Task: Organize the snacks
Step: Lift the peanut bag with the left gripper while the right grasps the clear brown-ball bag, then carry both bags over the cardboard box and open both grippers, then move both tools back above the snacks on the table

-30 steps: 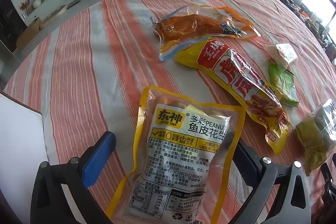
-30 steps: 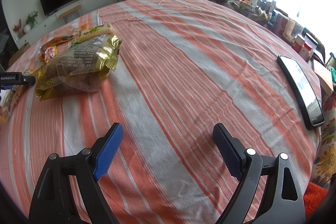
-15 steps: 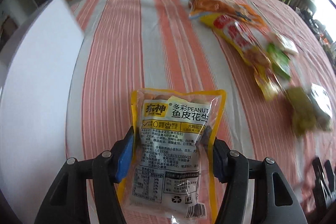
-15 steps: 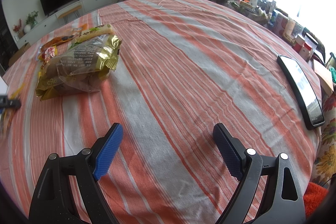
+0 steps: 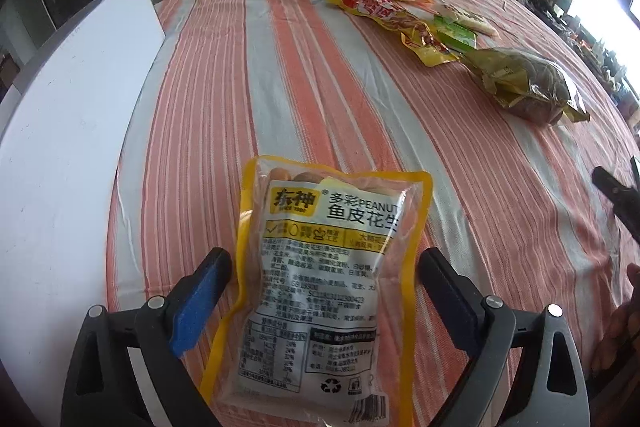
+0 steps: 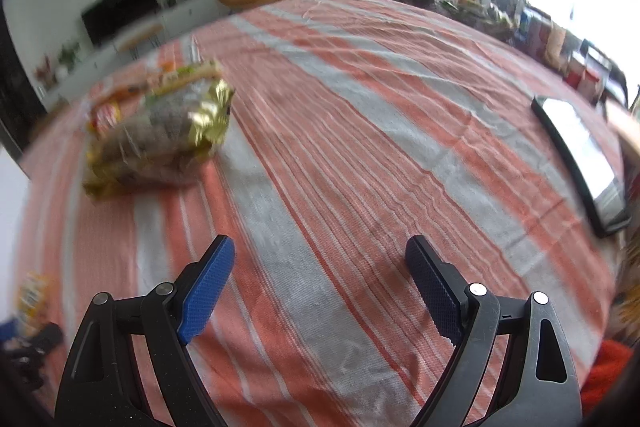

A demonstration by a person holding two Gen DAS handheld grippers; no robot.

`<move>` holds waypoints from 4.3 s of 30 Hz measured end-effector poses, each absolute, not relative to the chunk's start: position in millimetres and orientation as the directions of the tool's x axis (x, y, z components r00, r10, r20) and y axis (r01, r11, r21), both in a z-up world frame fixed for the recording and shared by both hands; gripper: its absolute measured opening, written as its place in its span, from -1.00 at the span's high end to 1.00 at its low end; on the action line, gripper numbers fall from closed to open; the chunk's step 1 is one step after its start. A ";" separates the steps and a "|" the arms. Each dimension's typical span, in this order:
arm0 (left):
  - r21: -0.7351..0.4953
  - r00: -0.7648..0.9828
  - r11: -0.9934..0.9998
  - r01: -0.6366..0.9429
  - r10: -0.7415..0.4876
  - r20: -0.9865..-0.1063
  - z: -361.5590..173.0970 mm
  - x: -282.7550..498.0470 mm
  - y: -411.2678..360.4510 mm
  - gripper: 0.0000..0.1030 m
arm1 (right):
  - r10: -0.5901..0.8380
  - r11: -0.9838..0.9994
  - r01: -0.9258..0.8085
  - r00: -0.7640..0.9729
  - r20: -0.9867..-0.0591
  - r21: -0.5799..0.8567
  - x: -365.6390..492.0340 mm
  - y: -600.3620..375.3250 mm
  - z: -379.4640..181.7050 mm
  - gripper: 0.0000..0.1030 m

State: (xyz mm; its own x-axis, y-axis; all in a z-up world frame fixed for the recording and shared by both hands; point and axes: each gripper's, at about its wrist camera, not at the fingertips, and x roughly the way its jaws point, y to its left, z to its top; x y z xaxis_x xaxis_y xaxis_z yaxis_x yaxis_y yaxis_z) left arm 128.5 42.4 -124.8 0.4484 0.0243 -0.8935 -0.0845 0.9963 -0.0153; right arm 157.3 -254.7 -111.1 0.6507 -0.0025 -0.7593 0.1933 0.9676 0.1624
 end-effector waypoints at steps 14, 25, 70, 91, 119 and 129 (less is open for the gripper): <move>-0.002 0.475 0.999 -0.037 0.016 -0.880 -125.6 118.5 42.4 -0.83 | 0.268 0.889 -0.455 0.609 -0.747 -0.052 232.4 -189.6 -26.2 -0.72; 0.002 0.450 1.000 0.018 -0.007 -0.893 -124.6 113.2 39.9 -0.83 | 0.437 0.824 -0.513 0.303 -0.847 0.242 321.0 -173.1 -79.6 -0.75; -0.355 0.538 0.934 -0.027 -0.286 -0.793 -65.6 80.1 75.3 -0.08 | 0.625 0.749 -0.459 0.249 -0.740 0.478 229.5 -191.9 -63.1 -0.59; -0.102 0.575 0.856 -0.507 0.248 -0.779 -3.6 -51.4 302.7 -0.86 | 0.762 0.495 -0.704 0.070 -0.644 0.509 95.8 121.1 42.8 -0.67; -0.097 0.588 0.995 0.016 -0.087 -0.804 -96.5 168.7 4.7 -0.99 | 0.008 0.999 -0.042 0.639 -0.769 -0.024 175.7 -215.4 -104.8 -0.67; -0.036 0.583 0.997 -0.062 0.007 -0.812 -132.6 169.6 37.4 -0.99 | 0.007 0.998 -0.053 0.612 -0.791 -0.032 191.2 -210.5 -118.1 -0.71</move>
